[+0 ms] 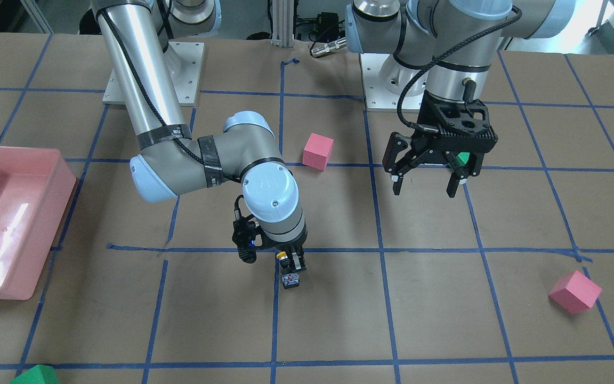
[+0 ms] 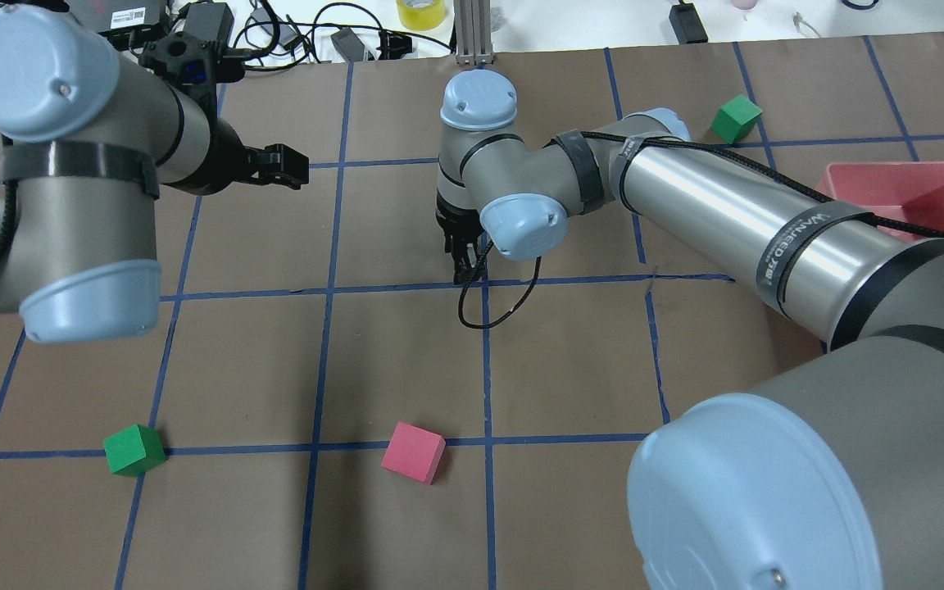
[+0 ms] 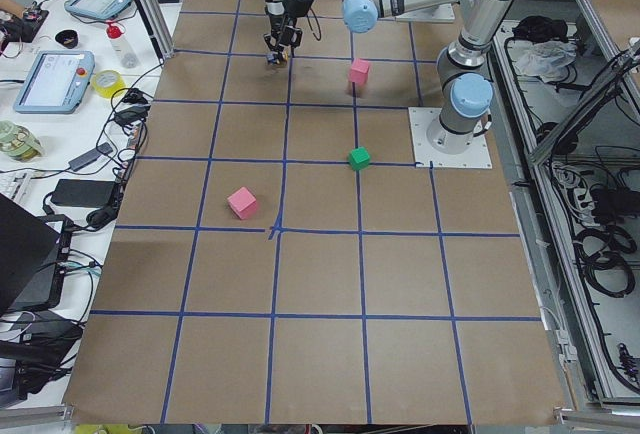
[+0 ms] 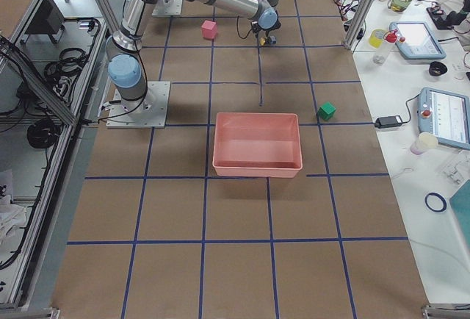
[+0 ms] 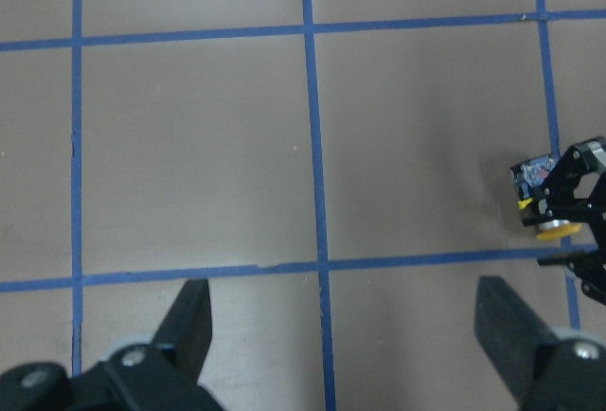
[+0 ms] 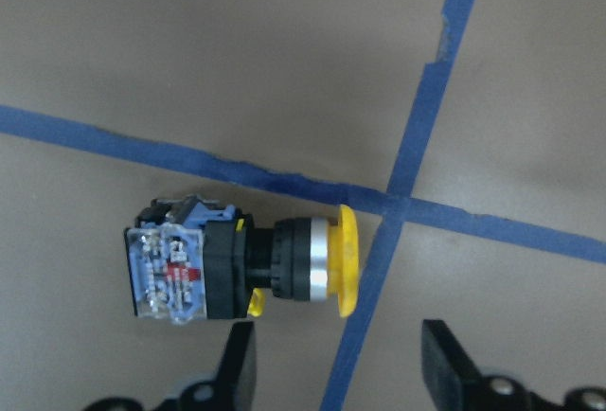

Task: Align button upright
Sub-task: 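Set the button sideways, open the right gripper while the left arm approaches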

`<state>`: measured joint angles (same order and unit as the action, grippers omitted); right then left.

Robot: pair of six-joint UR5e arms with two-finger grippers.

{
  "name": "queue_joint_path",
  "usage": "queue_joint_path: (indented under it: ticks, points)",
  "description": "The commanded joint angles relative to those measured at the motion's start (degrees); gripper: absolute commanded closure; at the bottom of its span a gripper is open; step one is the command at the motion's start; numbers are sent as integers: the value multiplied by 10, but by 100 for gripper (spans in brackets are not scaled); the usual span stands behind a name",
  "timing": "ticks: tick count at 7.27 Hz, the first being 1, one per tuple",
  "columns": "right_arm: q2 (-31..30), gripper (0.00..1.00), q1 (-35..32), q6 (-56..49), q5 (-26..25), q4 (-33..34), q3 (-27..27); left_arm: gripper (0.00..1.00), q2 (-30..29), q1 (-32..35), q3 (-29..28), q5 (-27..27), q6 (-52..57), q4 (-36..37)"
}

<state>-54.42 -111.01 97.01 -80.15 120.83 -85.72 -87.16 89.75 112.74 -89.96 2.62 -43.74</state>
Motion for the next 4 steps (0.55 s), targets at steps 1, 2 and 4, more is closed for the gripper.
queue_joint_path:
  ticks: [1,2,4]
  points:
    - [-17,11,2,-84,-12,2,-1,0,7,11,82,-21,-7,131]
    - [-47,3,2,-207,-65,-3,-9,0,5,23,129,-21,-46,199]
    - [-81,2,14,-412,-150,-23,-21,0,-4,44,206,-49,-64,319]
